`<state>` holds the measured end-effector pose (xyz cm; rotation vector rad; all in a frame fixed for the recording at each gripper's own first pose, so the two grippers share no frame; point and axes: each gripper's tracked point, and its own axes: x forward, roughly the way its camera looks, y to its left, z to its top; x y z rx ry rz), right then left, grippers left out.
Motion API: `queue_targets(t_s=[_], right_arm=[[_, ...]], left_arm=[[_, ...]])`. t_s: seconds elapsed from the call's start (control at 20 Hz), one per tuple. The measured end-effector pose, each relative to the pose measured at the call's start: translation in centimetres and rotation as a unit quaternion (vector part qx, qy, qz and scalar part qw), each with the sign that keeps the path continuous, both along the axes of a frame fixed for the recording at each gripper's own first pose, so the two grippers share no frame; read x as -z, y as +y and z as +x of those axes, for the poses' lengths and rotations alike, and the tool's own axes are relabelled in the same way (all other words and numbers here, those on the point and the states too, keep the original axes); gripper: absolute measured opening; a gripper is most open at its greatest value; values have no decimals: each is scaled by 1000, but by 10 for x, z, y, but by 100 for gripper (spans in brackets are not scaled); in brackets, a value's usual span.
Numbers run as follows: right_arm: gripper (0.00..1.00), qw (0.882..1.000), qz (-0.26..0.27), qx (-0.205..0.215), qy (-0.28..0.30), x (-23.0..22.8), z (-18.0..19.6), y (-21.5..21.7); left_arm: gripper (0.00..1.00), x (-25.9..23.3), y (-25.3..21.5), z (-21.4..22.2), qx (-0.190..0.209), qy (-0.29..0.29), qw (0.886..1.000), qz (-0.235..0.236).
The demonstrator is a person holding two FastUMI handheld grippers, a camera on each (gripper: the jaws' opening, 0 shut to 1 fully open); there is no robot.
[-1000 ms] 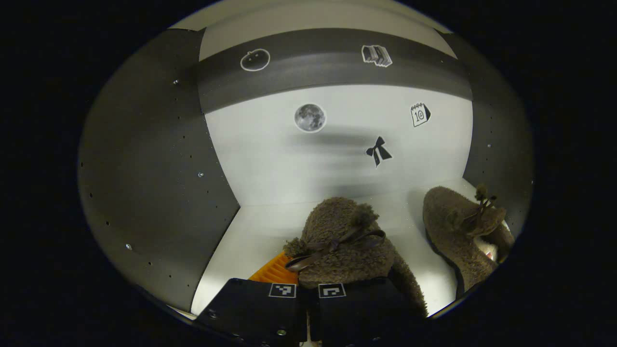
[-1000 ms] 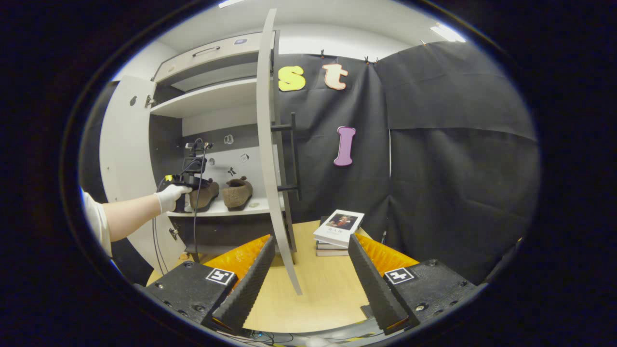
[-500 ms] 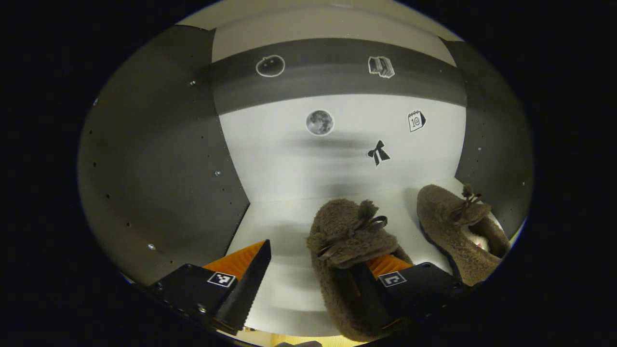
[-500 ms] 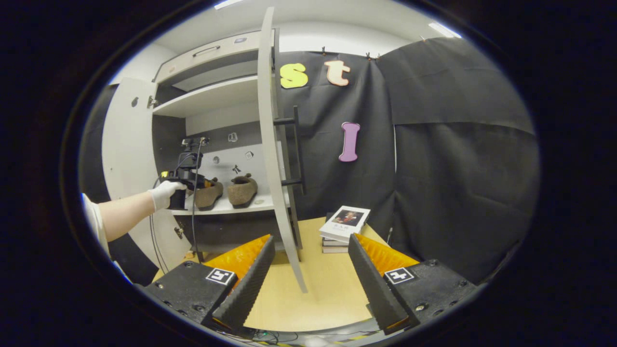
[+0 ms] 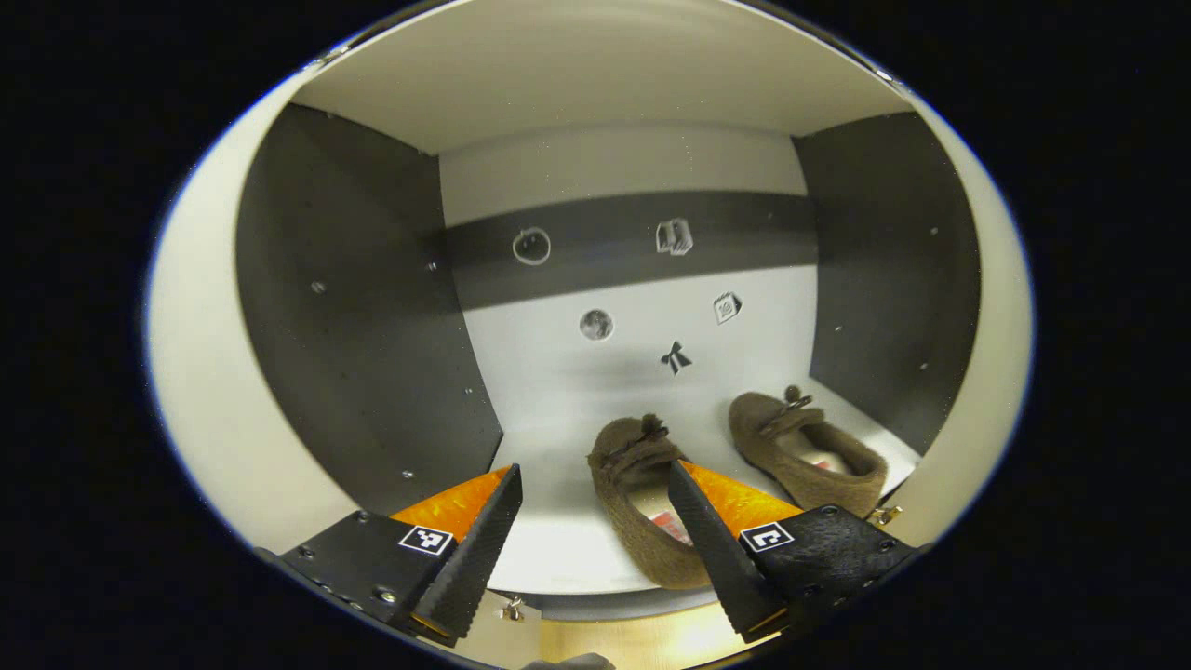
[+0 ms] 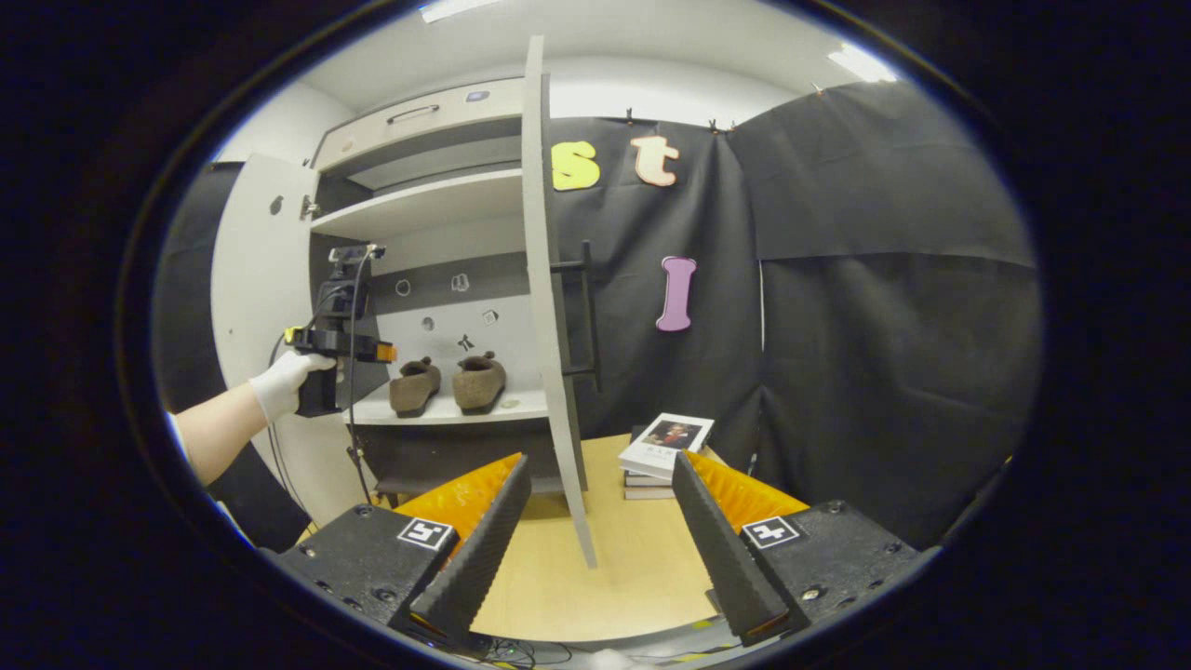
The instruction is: Grab one shoe with the right hand and put it into the shoe cabinet, grab the other shoe with the left hand and put it into the shoe cabinet; then close the right door with the right hand and the left door with the left hand.
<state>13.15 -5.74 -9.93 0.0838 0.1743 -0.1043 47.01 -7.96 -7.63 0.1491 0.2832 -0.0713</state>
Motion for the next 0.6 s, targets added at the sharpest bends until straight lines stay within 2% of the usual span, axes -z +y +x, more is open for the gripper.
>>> queue_targets(t_s=[0.25,0.6], right_arm=[[97,1000,-8,-18,-12,-11,-17,21],[98,998,-17,-49,-38,-29,-40,62]], left_arm=[[96,-51,6,-71,7,-63,998,-7],[96,-91,26,-186,7,-117,993,-34]])
